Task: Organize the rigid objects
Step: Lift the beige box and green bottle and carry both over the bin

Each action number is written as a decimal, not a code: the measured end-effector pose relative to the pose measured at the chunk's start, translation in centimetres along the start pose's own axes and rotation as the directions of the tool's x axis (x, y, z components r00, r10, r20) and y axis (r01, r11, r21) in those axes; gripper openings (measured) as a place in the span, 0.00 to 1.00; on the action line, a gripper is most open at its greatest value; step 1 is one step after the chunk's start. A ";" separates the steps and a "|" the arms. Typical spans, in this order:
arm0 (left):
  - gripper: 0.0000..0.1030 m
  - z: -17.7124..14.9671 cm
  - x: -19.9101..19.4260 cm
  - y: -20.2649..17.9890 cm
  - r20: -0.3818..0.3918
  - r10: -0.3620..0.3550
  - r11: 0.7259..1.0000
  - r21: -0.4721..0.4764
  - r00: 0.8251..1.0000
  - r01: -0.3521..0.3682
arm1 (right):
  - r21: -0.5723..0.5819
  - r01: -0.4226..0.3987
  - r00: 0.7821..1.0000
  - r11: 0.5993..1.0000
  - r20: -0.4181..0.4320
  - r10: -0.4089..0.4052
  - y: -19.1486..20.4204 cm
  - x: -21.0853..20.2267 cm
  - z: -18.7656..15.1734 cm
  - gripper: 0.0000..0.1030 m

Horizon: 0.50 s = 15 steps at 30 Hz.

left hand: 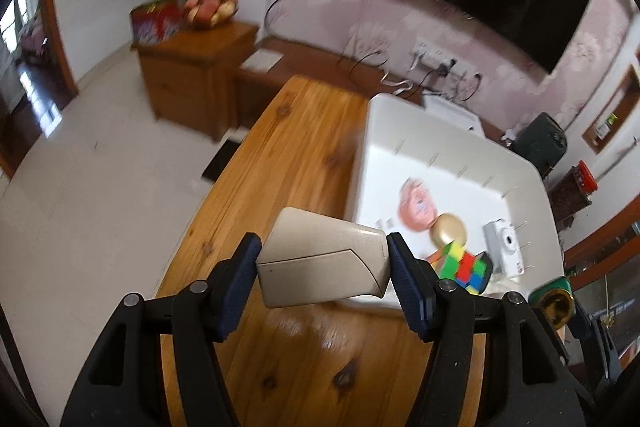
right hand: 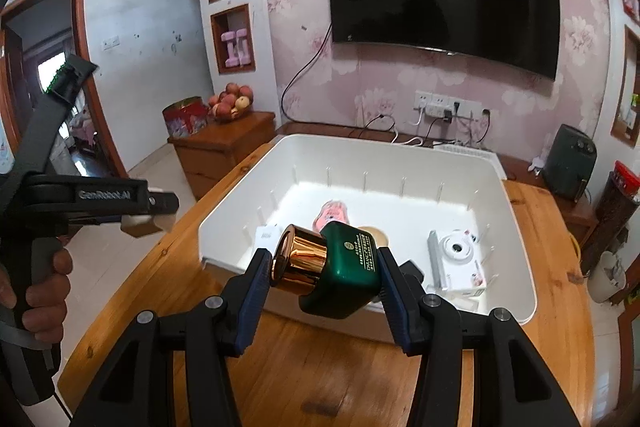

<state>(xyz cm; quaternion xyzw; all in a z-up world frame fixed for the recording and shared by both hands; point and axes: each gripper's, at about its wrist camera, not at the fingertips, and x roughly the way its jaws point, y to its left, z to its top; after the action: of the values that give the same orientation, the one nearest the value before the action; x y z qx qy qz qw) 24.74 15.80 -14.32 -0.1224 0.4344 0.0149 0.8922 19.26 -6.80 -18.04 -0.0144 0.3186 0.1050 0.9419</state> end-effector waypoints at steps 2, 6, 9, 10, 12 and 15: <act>0.65 0.2 0.0 -0.9 0.021 -0.014 1.000 0.022 1.000 0.013 | 0.007 0.015 1.000 1.000 0.006 -0.015 -0.4 0.3 0.1 0.51; 0.65 0.6 1.1 -2.6 -0.005 -0.007 0.997 0.074 1.000 0.008 | -0.001 0.035 0.999 0.999 0.003 -0.035 -1.0 1.1 0.1 0.51; 0.65 0.8 1.9 -3.7 -0.020 -0.017 0.994 0.103 1.000 0.019 | 0.006 0.048 0.999 0.999 -0.009 -0.048 -1.5 1.9 0.1 0.51; 0.65 0.9 2.2 -4.0 -0.026 -0.022 0.994 0.109 0.999 0.025 | 0.011 0.054 0.998 0.998 -0.017 -0.054 -1.7 2.3 0.1 0.51; 0.65 1.0 2.7 -4.6 -0.044 -0.040 0.992 0.121 0.998 0.045 | 0.018 0.063 0.998 0.998 -0.029 -0.063 -1.9 2.9 0.1 0.51; 0.66 1.1 3.3 -5.6 -0.060 -0.051 0.985 0.160 0.997 0.060 | 0.025 0.084 0.994 0.996 -0.067 -0.082 -2.3 4.0 -0.1 0.51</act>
<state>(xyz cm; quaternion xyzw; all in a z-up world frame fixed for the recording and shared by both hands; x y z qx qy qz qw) 28.38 10.31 -15.10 -0.0619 0.4552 -0.0488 0.8869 22.76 -8.29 -20.57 -0.0179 0.3500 0.0610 0.9346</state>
